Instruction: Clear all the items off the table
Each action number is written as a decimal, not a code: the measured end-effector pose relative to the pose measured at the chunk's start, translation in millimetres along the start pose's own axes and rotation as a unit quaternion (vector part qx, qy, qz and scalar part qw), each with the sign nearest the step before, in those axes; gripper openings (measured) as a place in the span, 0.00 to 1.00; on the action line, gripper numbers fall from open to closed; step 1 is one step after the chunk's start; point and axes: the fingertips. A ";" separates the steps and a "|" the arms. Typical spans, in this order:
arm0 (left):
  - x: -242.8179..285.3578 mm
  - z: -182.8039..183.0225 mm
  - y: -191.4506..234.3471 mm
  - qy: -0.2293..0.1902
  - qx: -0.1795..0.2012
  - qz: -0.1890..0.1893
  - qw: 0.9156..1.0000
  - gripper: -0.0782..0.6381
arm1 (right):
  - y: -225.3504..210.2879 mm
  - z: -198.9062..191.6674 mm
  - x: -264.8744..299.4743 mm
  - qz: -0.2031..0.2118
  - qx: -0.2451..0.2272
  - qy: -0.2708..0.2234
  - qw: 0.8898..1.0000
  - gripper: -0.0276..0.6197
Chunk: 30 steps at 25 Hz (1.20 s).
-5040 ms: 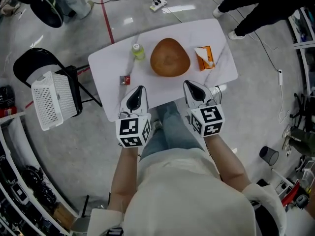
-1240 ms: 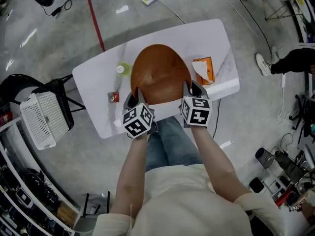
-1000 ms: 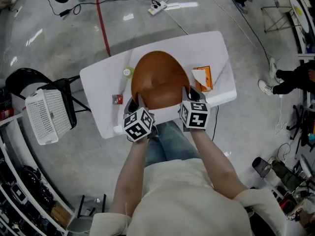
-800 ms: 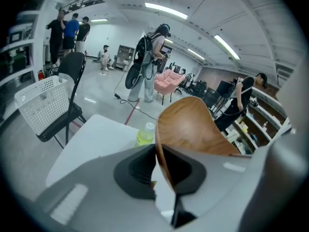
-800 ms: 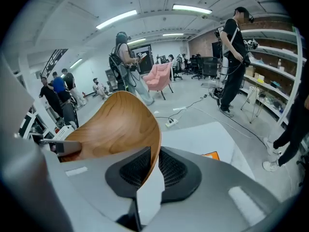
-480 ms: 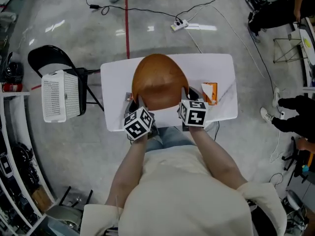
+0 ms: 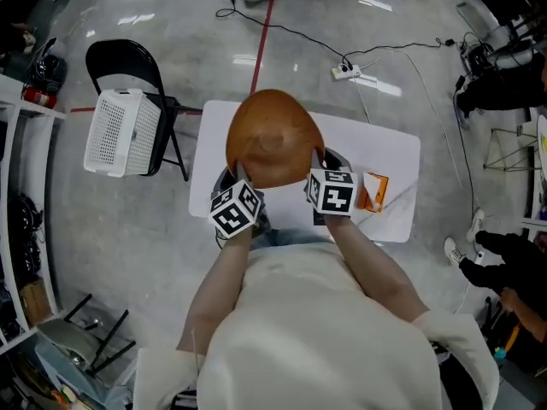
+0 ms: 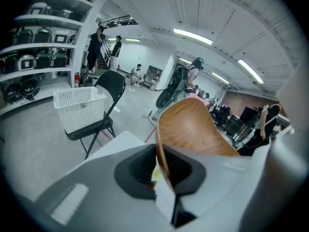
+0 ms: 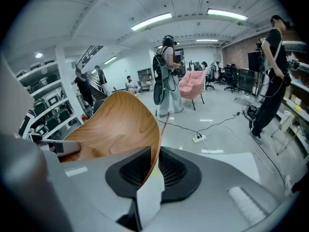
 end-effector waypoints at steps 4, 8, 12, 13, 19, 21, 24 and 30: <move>-3.6 8.7 23.6 -0.015 -0.023 0.023 0.999 0.15 | 24.1 9.7 14.3 0.025 -0.027 0.002 0.999 0.11; -11.5 20.8 51.3 -0.036 -0.046 0.045 0.997 0.15 | 54.4 16.7 26.7 0.050 -0.054 0.006 0.997 0.11; -19.8 25.9 84.5 -0.049 -0.067 0.061 0.995 0.15 | 88.6 17.6 35.2 0.070 -0.073 0.009 0.995 0.11; -20.9 27.6 93.6 -0.051 -0.072 0.064 0.994 0.15 | 98.1 18.4 37.6 0.074 -0.076 0.007 0.994 0.11; -37.1 37.9 153.6 -0.060 -0.093 0.079 0.991 0.15 | 161.4 14.0 46.1 0.093 -0.099 0.009 0.991 0.11; -41.7 46.5 174.0 -0.062 -0.097 0.081 0.990 0.15 | 184.3 15.1 48.7 0.098 -0.101 0.008 0.990 0.11; -50.7 60.2 208.1 -0.068 -0.099 0.085 0.989 0.15 | 221.7 12.6 53.5 0.105 -0.102 0.009 0.989 0.11; -66.6 86.0 284.0 -0.081 -0.108 0.098 0.986 0.14 | 303.2 7.6 67.4 0.123 -0.112 0.009 0.986 0.11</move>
Point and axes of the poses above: the fingertips, and each gripper's own axes: x forward along the fingers, y to its left, z out of its top, and after that the axes turned 6 degrees about z, right-handed
